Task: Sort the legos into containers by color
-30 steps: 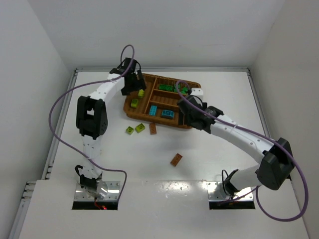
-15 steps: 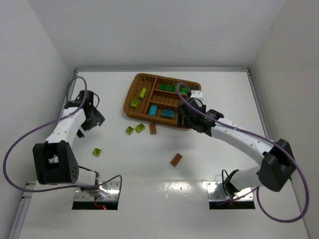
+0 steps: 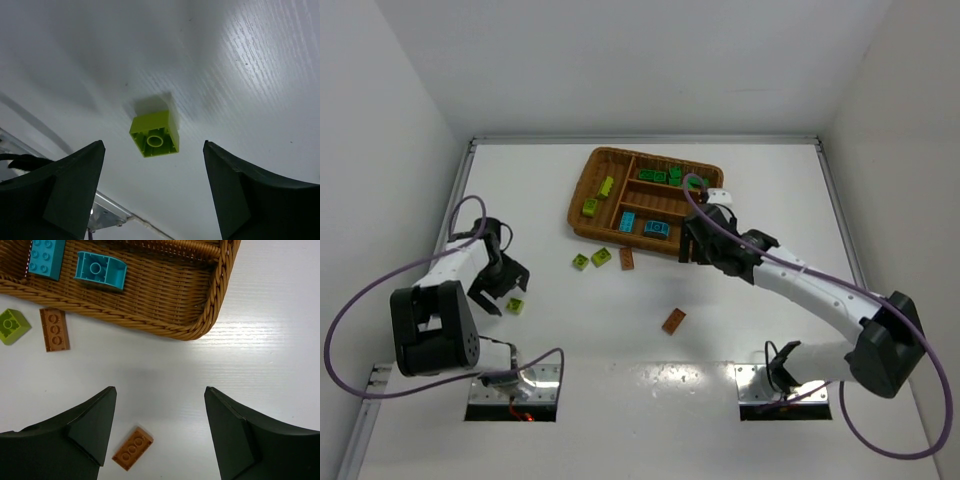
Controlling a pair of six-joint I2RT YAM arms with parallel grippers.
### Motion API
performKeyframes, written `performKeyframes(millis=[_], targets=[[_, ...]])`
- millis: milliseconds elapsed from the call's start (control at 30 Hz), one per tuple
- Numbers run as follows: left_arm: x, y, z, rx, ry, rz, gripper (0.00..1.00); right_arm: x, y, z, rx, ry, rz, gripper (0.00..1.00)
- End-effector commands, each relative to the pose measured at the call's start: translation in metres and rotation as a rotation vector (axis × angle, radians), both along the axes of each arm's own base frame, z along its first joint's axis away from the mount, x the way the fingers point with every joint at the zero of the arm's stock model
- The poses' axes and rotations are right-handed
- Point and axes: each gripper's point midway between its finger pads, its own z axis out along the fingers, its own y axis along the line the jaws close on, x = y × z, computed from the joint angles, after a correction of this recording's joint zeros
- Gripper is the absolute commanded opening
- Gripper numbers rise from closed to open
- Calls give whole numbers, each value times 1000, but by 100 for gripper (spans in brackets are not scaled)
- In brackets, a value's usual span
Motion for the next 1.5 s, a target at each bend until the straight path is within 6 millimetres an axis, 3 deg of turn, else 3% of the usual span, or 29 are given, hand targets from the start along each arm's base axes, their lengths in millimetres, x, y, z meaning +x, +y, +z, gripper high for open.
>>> performKeyframes(millis=[0, 133, 300, 333, 400, 433, 533, 567, 633, 700, 733, 767, 833, 867, 900, 933, 967, 1000, 1033, 1067, 1133, 1167, 1200, 1267, 1333, 1367, 1400, 1433, 1467], targets=[[7, -6, -13, -63, -28, 33, 85, -1, -6, 8, 11, -27, -6, 72], [13, -13, -26, -99, -56, 49, 73, -5, -12, 7, 2, -30, -13, 72], [22, -11, -29, -100, -58, 40, 46, -7, -17, 14, -5, -42, -25, 72], [28, -10, -24, -96, -75, 28, 38, -7, -19, 16, -11, -47, -31, 72], [39, -12, -14, -111, -120, 2, 33, -7, -19, 16, -11, -47, -31, 72], [51, -9, -2, -99, -166, -15, 25, -8, -22, 18, -16, -51, -37, 72], [72, -26, 20, -135, -245, -117, 22, -7, -21, 21, -10, -58, -37, 72], [90, -34, 37, -157, -302, -146, 21, -7, -21, 21, -10, -58, -37, 72], [118, -54, 68, -159, -392, -229, 21, -7, -21, 24, -10, -58, -37, 72], [137, -73, 84, -165, -429, -293, 21, -8, -24, 23, -23, -56, -44, 72], [146, -91, 92, -161, -445, -351, 21, -5, -24, 27, -22, -69, -51, 72], [167, -100, 114, -141, -504, -369, 21, -7, -26, 26, -30, -60, -50, 72], [187, -127, 112, -134, -490, -437, 22, -6, -27, 29, -36, -64, -56, 72], [207, -137, 129, -123, -538, -454, 22, -7, -28, 31, -39, -61, -56, 72], [218, -144, 130, -113, -542, -467, 22, -4, -28, 32, -44, -66, -62, 72], [230, -152, 111, -118, -499, -479, 22, -6, -29, 31, -46, -56, -68, 72], [248, -162, 124, -120, -541, -491, 23, -6, -31, 33, -56, -59, -76, 72], [258, -171, 104, -124, -502, -505, 23, -6, -31, 37, -54, -61, -76, 72], [268, -173, 102, -121, -504, -514, 26, -6, -33, 39, -57, -61, -92, 72], [286, -184, 116, -116, -550, -547, 39, -8, -35, 38, -65, -54, -91, 72], [305, -193, 109, -96, -532, -594, 71, -8, -37, 40, -68, -56, -104, 72], [306, -198, 109, -94, -520, -616, 71, -10, -38, 42, -62, -54, -110, 72], [307, -196, 109, -80, -511, -628, 82, -10, -38, 42, -62, -54, -110, 72], [302, -201, 117, -33, -507, -684, 83, -11, -39, 40, -63, -46, -116, 72], [284, -194, 128, 32, -505, -704, 78, -11, -39, 40, -56, -46, -123, 72], [264, -187, 113, 79, -440, -717, 72, -12, -36, 37, -65, -37, -113, 72], [249, -182, 130, 106, -463, -729, 71, -10, -34, 38, -58, -44, -113, 72], [236, -178, 127, 124, -444, -733, 71, -11, -33, 34, -61, -31, -107, 72], [211, -174, 103, 143, -379, -774, 71, -10, -30, 35, -49, -33, -102, 72]])
